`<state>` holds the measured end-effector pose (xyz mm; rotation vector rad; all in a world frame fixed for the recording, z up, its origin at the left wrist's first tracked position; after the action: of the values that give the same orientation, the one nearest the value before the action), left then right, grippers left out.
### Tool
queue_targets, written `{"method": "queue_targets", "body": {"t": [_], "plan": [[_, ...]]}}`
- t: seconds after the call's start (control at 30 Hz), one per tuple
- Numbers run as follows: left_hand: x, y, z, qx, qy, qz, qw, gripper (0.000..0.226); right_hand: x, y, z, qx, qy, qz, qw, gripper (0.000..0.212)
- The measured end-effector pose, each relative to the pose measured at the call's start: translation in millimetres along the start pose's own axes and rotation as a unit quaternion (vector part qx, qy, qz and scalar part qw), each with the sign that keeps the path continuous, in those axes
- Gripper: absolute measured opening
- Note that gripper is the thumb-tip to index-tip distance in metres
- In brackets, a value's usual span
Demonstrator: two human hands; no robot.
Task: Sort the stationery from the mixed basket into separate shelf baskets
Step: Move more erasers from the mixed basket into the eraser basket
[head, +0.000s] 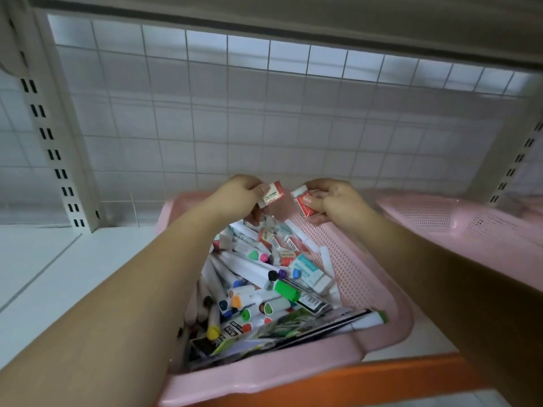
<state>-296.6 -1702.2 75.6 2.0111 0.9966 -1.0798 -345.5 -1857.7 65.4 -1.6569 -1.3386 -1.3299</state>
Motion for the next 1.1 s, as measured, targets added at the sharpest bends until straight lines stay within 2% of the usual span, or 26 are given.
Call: {"method": "queue_targets", "body": {"t": [0.17, 0.33, 0.47, 0.57, 0.7, 0.83, 0.97, 1.1], "plan": [[-16.4, 1.0, 21.1, 0.018, -0.062, -0.014, 0.998, 0.021, -2.8, -7.8, -31.0, -0.008, 0.027, 0.007, 1.0, 0.025], [-41.8, 3.9, 35.4, 0.009, -0.065, -0.016, 0.998, 0.02, 7.5, -17.6, -87.3, -0.027, -0.036, -0.049, 0.998, 0.017], [-76.9, 10.9, 62.3, 0.036, 0.028, -0.004, 0.999, 0.022, 7.2, -21.9, -134.2, -0.037, -0.044, -0.047, 0.997, 0.012], [-103.0, 20.6, 93.7, 0.051, 0.113, 0.009, 0.992, 0.02, -1.2, -23.4, -165.6, -0.022, -0.067, -0.006, 0.997, 0.02], [-128.3, 39.1, 145.3, 0.056, 0.127, 0.022, 0.99, 0.021, -17.1, -25.9, -218.6, -0.016, -0.156, 0.011, 0.988, 0.02], [-148.0, 56.9, 199.0, 0.066, 0.144, 0.038, 0.987, 0.021, -45.5, -30.4, -268.8, 0.014, -0.252, 0.02, 0.968, 0.006], [-157.2, 75.4, 248.1, 0.088, 0.25, 0.062, 0.962, 0.026, -78.4, -33.5, -304.2, 0.051, -0.302, 0.043, 0.951, 0.018], [-154.8, 94.0, 283.2, 0.074, 0.374, 0.078, 0.921, 0.029, -99.3, -26.6, -310.5, 0.109, -0.362, 0.046, 0.925, 0.016]]}}
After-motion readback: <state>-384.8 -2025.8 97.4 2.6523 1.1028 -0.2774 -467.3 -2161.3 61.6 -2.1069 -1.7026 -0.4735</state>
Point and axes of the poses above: each hand's wrist, its own y-axis towards the middle knuckle, its own z-axis out of the palm, x = y × z, the point moved 8 cm from there along y, towards the middle knuckle, and after that the axes turned 1 degree about -x, right-handed, at the moved point
